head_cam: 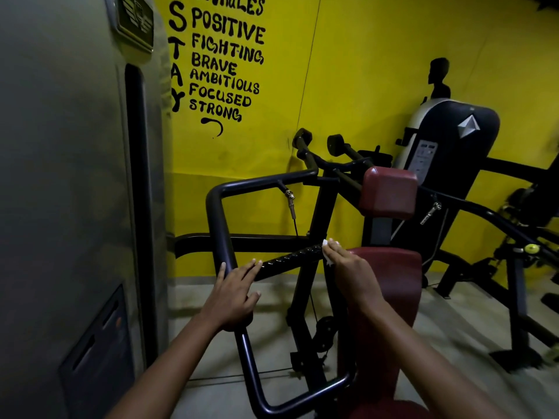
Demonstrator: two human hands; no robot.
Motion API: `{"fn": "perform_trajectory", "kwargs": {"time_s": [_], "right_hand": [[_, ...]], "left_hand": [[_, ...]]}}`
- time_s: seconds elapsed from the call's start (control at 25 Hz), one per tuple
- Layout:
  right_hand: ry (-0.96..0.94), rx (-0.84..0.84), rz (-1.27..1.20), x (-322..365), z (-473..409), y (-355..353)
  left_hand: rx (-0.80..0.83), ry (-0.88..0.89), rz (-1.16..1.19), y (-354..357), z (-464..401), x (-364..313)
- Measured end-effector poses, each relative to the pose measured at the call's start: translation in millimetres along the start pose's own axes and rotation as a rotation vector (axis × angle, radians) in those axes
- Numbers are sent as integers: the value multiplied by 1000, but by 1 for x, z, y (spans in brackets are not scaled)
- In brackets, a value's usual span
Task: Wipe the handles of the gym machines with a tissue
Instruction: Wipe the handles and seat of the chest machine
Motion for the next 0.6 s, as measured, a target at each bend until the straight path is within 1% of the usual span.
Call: {"fn": "perform_trajectory", "kwargs": {"time_s": [0.12, 0.24, 0.6], "right_hand": [[-11, 49, -8, -3, -2, 0], [-17, 60, -13, -2, -2, -1], [-71, -24, 47, 8, 15, -12]], "left_hand": [[5, -3, -13, 0, 0, -1], [14, -6, -15, -1, 1, -2], [2, 2, -10, 0, -1, 0]]}}
Point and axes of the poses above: each hand's wrist, its own z-axis away from the middle knuckle, its own y-axis out of the palm, x = y × z, the point moved 2 cm from there along -z, towards the middle knuckle, and after that the axes turned 4 degrees about -z, right-handed, at the moved point
